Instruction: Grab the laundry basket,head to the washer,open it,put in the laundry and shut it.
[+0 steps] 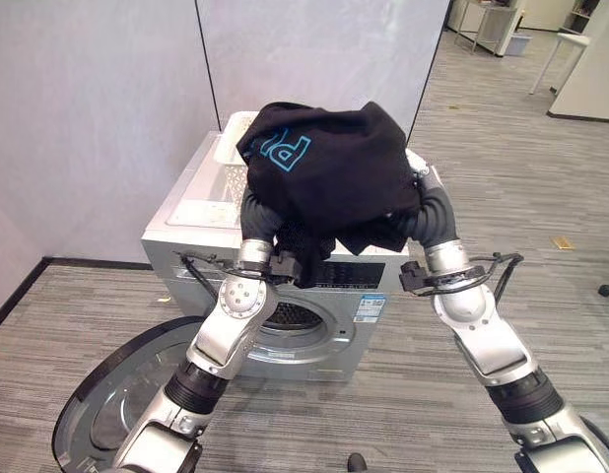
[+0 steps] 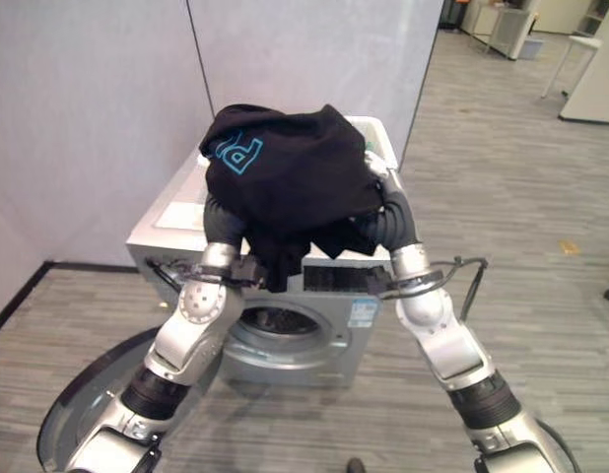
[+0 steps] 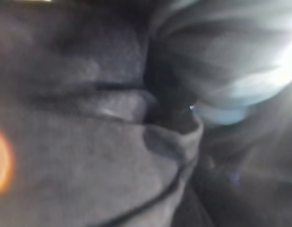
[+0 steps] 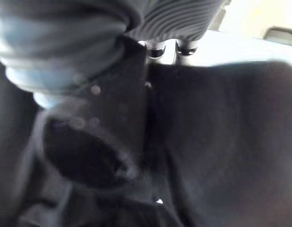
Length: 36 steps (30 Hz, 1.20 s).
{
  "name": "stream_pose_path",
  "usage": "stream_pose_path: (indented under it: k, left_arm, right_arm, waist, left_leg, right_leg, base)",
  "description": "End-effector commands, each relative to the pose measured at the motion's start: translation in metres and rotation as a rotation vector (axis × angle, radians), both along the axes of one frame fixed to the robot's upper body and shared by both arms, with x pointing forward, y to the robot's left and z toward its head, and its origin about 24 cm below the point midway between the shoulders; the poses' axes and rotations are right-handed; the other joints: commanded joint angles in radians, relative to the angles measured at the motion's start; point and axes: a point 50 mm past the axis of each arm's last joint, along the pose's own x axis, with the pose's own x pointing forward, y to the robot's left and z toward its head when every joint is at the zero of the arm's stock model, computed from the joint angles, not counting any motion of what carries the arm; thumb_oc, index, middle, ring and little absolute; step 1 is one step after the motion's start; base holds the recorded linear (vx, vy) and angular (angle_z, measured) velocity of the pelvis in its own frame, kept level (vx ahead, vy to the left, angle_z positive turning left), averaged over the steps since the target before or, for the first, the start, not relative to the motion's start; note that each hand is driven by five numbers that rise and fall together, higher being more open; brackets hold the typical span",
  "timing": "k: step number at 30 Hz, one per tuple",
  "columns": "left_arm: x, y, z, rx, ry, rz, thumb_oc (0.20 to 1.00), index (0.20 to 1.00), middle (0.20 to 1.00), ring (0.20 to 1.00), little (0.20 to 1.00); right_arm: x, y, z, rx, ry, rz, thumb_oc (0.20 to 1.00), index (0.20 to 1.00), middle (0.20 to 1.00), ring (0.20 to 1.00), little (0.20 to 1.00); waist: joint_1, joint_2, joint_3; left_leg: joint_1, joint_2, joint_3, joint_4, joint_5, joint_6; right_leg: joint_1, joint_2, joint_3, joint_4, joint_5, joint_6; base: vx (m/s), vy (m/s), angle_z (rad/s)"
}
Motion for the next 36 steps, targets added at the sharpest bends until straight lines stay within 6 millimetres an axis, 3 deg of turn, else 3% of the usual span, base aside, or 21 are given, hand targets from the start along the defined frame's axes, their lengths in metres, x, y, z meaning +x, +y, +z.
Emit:
stream_pose_path:
  k: [1, 11, 18, 19, 20, 22, 23, 24, 27, 31, 36]
  left_arm:
    - [-0.003, 0.013, 0.037, 0.018, -0.220, 0.017, 0.200, 0.200, 0.200, 0.200, 0.200]
    - [-0.014, 0.035, 0.026, 0.017, -0.223, 0.046, 0.200, 0.200, 0.200, 0.200, 0.200]
    - [-0.031, 0.061, 0.016, -0.017, -0.219, 0.119, 0.200, 0.200, 0.200, 0.200, 0.200]
    - [-0.036, 0.069, 0.013, -0.021, -0.211, 0.132, 0.200, 0.200, 0.200, 0.200, 0.200]
    - [-0.036, 0.069, 0.013, -0.021, -0.210, 0.132, 0.200, 0.200, 0.200, 0.200, 0.200]
    - [-0.048, 0.083, 0.007, -0.030, -0.193, 0.148, 0.200, 0.200, 0.200, 0.200, 0.200]
    - [-0.048, 0.083, 0.007, -0.030, -0.191, 0.148, 0.200, 0.200, 0.200, 0.200, 0.200]
    - [-0.057, 0.091, -0.001, -0.038, -0.160, 0.158, 0.200, 0.200, 0.200, 0.200, 0.200]
    - [-0.069, 0.099, -0.013, -0.029, -0.117, 0.167, 0.200, 0.200, 0.200, 0.200, 0.200]
    - [-0.076, 0.100, -0.031, -0.034, -0.037, 0.138, 0.200, 0.200, 0.200, 0.200, 0.200]
    - [-0.078, 0.095, -0.048, -0.053, 0.043, 0.098, 0.200, 0.200, 0.200, 0.200, 0.200]
  right_arm:
    - [-0.008, -0.002, 0.018, 0.056, -0.076, 0.088, 1.000, 1.000, 1.000, 1.000, 1.000]
    - [-0.004, -0.026, -0.010, -0.018, -0.020, -0.102, 1.000, 1.000, 1.000, 1.000, 1.000]
    - [-0.010, -0.076, -0.034, -0.043, 0.018, -0.426, 1.000, 1.000, 1.000, 1.000, 1.000]
    - [-0.012, -0.094, -0.049, -0.064, 0.076, -0.527, 1.000, 1.000, 1.000, 1.000, 1.000]
    - [-0.012, -0.094, -0.049, -0.064, 0.077, -0.527, 1.000, 1.000, 1.000, 1.000, 1.000]
    - [-0.021, -0.127, -0.073, -0.109, 0.172, -0.712, 1.000, 1.000, 1.000, 1.000, 1.000]
    - [-0.021, -0.127, -0.073, -0.109, 0.174, -0.712, 1.000, 1.000, 1.000, 1.000, 1.000]
    - [-0.030, -0.146, -0.090, -0.117, 0.252, -0.816, 1.000, 1.000, 1.000, 1.000, 1.000]
    - [-0.043, -0.169, -0.114, -0.144, 0.353, -0.945, 1.000, 1.000, 1.000, 1.000, 1.000]
    - [-0.052, -0.184, -0.141, -0.119, 0.470, -1.033, 1.000, 1.000, 1.000, 1.000, 1.000]
    - [-0.053, -0.185, -0.165, -0.096, 0.579, -1.049, 1.000, 1.000, 1.000, 1.000, 1.000]
  waist:
    - [-0.001, -0.027, 0.008]
    - [0.022, -0.022, 0.009]
    - [0.038, -0.020, 0.012]
    - [0.042, -0.020, 0.014]
    - [0.041, -0.019, 0.011]
    - [0.054, -0.020, 0.020]
    - [0.053, -0.019, 0.016]
    - [0.062, -0.020, 0.022]
    - [0.079, -0.022, 0.034]
    - [0.098, -0.028, 0.050]
    - [0.117, -0.035, 0.066]
  left_leg:
    - [0.006, -0.006, 0.006, 0.054, -0.117, 0.052]
    - [-0.002, -0.013, 0.010, 0.070, -0.131, 0.060]
    - [-0.015, -0.020, -0.005, 0.085, -0.129, 0.063]
    - [-0.019, -0.021, -0.011, 0.087, -0.130, 0.063]
    - [-0.015, -0.020, -0.012, 0.086, -0.138, 0.063]
    - [-0.030, -0.023, -0.023, 0.094, -0.131, 0.063]
    - [-0.026, -0.022, -0.025, 0.093, -0.139, 0.062]
    - [-0.034, -0.021, -0.033, 0.099, -0.141, 0.062]
    - [-0.044, -0.021, -0.046, 0.106, -0.142, 0.060]
    - [-0.063, -0.021, -0.061, 0.114, -0.140, 0.058]
    - [-0.077, -0.021, -0.069, 0.119, -0.137, 0.055]
  right_leg:
    - [0.043, -0.025, -0.072, 0.076, -0.175, 0.004]
    - [0.043, -0.038, -0.088, 0.079, -0.173, 0.010]
    - [0.050, -0.050, -0.113, 0.085, -0.169, 0.011]
    - [0.054, -0.051, -0.122, 0.085, -0.171, 0.011]
    - [0.058, -0.050, -0.122, 0.083, -0.178, 0.013]
    - [0.056, -0.053, -0.137, 0.085, -0.173, 0.010]
    - [0.060, -0.052, -0.137, 0.084, -0.180, 0.011]
    - [0.064, -0.053, -0.149, 0.083, -0.182, 0.010]
    - [0.068, -0.054, -0.163, 0.084, -0.185, 0.009]
    - [0.069, -0.056, -0.185, 0.081, -0.185, 0.008]
    - [0.073, -0.058, -0.200, 0.070, -0.180, 0.008]
  base:
    - [0.01, 0.001, -0.15]
    - [0.00, 0.000, -0.01]
    - [0.01, 0.001, 0.02]
    - [0.00, -0.003, 0.06]
    - [0.00, -0.015, 0.06]
    - [0.00, -0.019, 0.09]
    - [0.04, -0.022, 0.10]
    - [0.04, -0.024, 0.11]
    - [0.00, -0.023, 0.20]
    - [-0.01, -0.017, 0.17]
    - [-0.01, -0.012, 0.07]
